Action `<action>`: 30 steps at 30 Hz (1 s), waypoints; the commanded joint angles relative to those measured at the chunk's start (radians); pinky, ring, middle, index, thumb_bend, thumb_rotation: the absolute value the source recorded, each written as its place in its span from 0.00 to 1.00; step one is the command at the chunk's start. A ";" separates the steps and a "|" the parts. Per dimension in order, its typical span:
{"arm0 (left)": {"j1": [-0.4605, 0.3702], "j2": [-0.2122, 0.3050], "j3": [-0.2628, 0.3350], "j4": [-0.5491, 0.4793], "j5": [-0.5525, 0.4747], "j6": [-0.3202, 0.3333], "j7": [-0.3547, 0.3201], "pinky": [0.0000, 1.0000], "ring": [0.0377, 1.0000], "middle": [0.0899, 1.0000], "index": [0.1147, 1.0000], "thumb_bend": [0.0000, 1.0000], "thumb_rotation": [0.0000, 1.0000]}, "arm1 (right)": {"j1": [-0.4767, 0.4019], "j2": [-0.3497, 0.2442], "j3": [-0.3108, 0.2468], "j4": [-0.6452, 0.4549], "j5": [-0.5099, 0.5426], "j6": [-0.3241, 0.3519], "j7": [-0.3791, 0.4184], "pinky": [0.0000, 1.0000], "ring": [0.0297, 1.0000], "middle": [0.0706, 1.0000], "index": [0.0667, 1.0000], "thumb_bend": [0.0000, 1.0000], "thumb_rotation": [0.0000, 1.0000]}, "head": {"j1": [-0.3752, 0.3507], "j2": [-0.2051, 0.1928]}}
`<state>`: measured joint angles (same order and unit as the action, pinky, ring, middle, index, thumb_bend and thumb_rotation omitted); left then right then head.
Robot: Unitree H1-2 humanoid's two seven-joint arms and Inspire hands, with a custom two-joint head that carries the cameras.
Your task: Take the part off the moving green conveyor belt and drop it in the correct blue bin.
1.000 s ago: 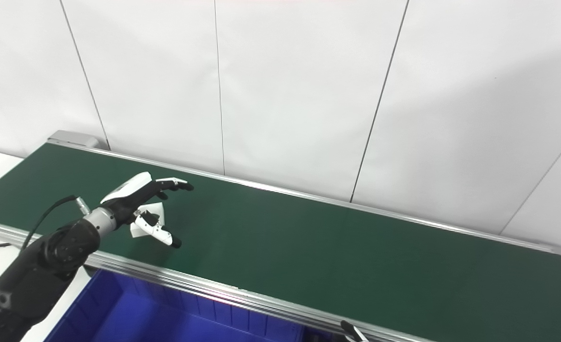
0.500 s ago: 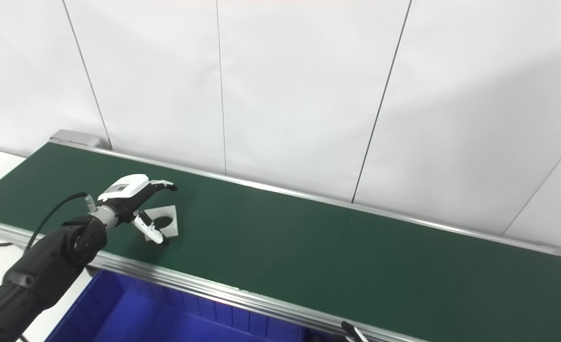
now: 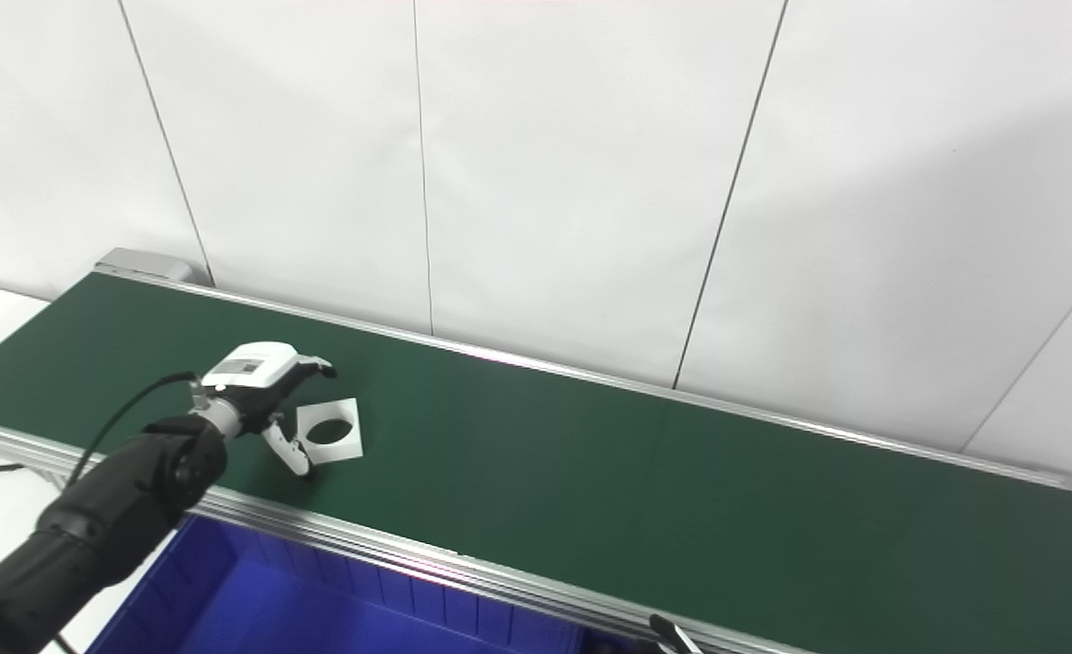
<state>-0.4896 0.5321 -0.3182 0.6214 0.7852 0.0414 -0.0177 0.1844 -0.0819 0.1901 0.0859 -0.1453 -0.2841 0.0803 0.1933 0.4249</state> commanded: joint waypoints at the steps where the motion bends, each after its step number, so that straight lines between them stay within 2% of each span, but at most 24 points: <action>1: -0.050 0.005 -0.012 0.003 0.021 0.012 0.033 0.78 0.84 0.86 0.81 0.93 0.20 | -0.002 0.009 0.003 -0.042 0.006 -0.043 -0.002 0.73 0.78 0.78 0.87 0.53 0.28 | 0.000 0.002; 4: -0.044 -0.013 -0.025 0.002 0.022 0.014 0.038 0.78 0.83 0.85 0.81 0.94 0.20 | 0.002 0.011 0.002 -0.049 0.004 -0.040 -0.002 0.73 0.79 0.78 0.87 0.53 0.28 | -0.003 0.004; 17: -0.027 -0.043 -0.065 -0.076 0.018 0.066 -0.024 0.80 0.83 0.84 0.82 0.94 0.28 | 0.006 0.016 0.003 -0.058 0.000 -0.040 -0.004 0.74 0.79 0.78 0.87 0.53 0.29 | -0.012 0.009; 25: -0.030 -0.060 -0.063 -0.063 -0.001 0.049 -0.018 0.75 0.77 0.78 0.79 0.94 0.26 | 0.009 0.017 0.003 -0.065 0.000 -0.040 -0.005 0.73 0.78 0.78 0.87 0.53 0.27 | -0.017 0.011; 28: -0.027 -0.066 -0.060 -0.054 -0.017 0.037 -0.011 0.72 0.72 0.73 0.75 0.93 0.24 | 0.008 0.018 0.004 -0.061 0.004 -0.052 -0.005 0.73 0.78 0.78 0.87 0.52 0.24 | -0.021 0.012; 30: -0.024 -0.070 -0.058 -0.051 -0.024 0.028 -0.004 0.69 0.66 0.67 0.70 0.89 0.18 | 0.008 0.020 0.004 -0.062 0.005 -0.053 -0.006 0.73 0.78 0.78 0.87 0.52 0.24 | -0.022 0.014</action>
<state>-0.4966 0.4576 -0.3795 0.5722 0.7647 0.0862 -0.0410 0.1968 -0.0727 0.1924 0.0557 -0.1475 -0.2841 0.0784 0.1718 0.4372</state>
